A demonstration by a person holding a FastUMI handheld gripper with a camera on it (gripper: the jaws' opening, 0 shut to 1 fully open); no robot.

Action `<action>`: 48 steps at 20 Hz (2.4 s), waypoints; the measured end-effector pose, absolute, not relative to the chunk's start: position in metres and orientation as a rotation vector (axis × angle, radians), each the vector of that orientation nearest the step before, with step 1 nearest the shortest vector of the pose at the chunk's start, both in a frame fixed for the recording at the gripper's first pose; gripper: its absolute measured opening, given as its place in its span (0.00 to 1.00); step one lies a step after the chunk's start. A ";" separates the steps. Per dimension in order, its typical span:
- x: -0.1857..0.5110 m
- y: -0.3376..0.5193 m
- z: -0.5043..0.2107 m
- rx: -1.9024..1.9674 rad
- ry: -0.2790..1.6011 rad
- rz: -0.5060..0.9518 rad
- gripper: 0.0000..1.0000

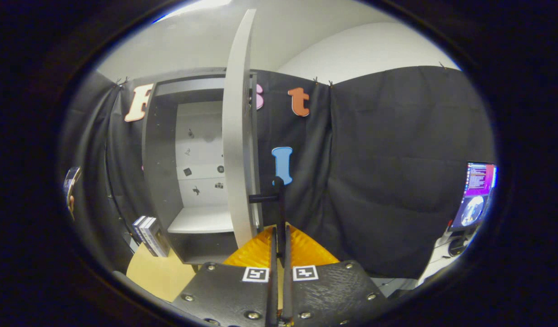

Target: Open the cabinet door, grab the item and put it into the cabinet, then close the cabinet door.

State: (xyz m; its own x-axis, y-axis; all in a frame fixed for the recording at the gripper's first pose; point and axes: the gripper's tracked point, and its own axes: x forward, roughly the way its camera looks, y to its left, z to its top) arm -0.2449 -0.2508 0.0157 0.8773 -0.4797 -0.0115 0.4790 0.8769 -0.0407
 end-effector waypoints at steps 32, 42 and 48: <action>-0.102 -0.214 -0.414 -0.177 0.734 -0.161 0.65; -0.084 -0.226 -0.447 -0.107 0.859 -0.092 0.08; -0.067 -0.208 -0.380 -0.072 0.817 -0.090 0.09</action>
